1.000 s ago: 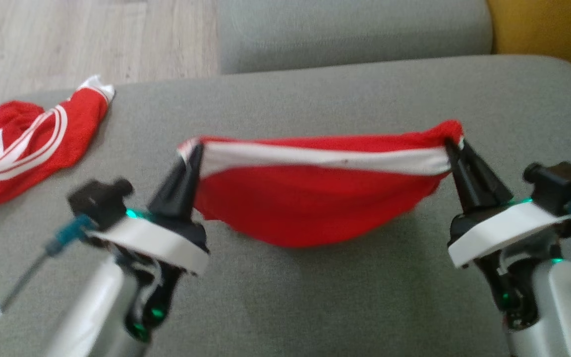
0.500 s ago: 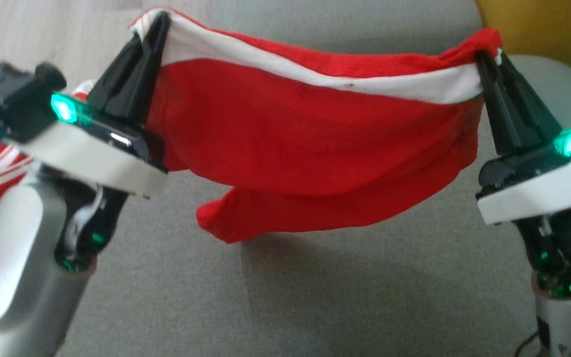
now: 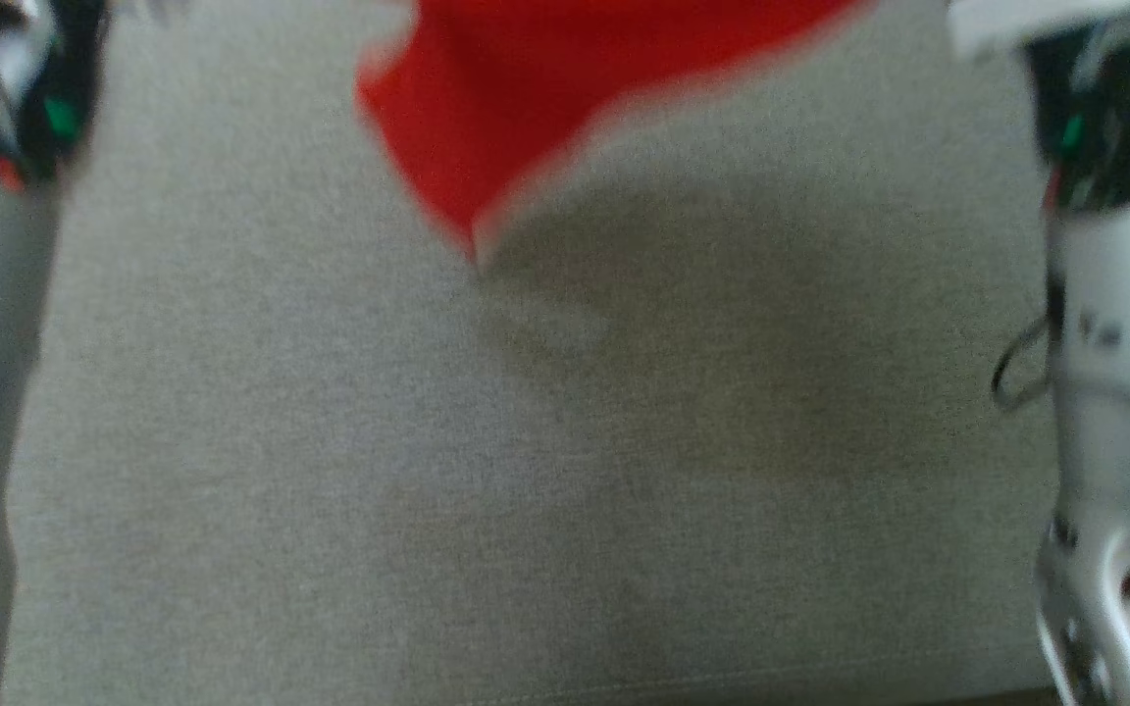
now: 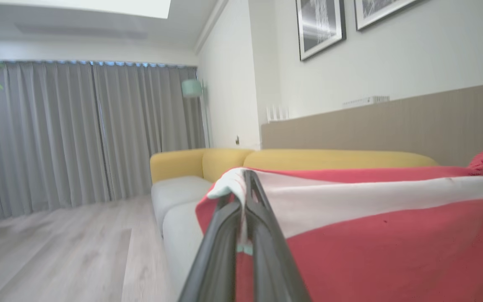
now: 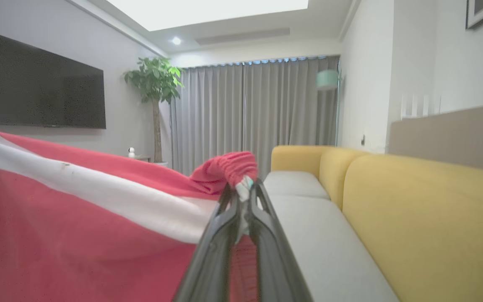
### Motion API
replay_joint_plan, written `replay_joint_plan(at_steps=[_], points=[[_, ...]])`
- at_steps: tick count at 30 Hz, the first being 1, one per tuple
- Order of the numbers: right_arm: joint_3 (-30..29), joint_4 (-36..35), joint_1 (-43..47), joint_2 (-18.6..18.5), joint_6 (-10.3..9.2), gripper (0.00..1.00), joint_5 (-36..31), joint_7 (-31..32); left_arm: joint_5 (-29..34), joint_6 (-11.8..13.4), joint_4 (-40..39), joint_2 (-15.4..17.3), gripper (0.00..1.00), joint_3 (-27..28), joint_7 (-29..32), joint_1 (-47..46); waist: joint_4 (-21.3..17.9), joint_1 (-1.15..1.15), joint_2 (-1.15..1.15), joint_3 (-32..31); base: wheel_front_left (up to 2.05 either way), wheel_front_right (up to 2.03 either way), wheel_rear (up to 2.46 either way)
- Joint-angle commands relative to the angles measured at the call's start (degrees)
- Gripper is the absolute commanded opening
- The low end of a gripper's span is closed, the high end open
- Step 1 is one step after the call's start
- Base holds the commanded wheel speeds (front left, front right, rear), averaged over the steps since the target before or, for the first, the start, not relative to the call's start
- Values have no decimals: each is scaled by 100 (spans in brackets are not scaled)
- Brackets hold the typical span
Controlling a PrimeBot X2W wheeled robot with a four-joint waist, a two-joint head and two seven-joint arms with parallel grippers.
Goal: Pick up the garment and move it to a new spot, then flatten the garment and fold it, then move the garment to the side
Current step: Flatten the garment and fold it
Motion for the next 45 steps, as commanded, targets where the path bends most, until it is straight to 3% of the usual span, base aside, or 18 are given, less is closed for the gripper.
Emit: replay_joint_plan(at_steps=[1, 8, 16, 21, 35, 45], points=[[16, -42, -293, 123, 22, 0, -123, -187, 116, -24, -61, 181, 0, 255, -160, -461, 0, -3, 0, 272, 0, 0, 0], [34, 932, -708, 163, 22, 0, -289, -1001, 189, -146, 611, -135, 0, 56, -942, -905, 178, -3, 0, 788, 0, 0, 0], [291, 1788, 315, 164, 22, 0, -254, -1701, 20, -174, 947, -402, 0, -184, -1824, 564, 334, -3, 0, 997, 0, 0, 0], [284, 1901, 1145, 165, 22, 0, -62, -1993, -88, -175, 801, -515, 0, -192, -2105, 1597, 391, -3, 0, 823, 0, 0, 0], [213, 549, 3506, 165, 22, 0, 155, -2157, 231, 177, -904, -461, 0, 108, -2194, 4160, 296, -3, 0, -259, 0, 0, 0], [-2, -1304, 5507, 165, 22, 0, 6, -1610, 338, 735, -2720, -4, 0, 47, -1700, 5989, 173, -3, 0, -1051, 0, 0, 0]])
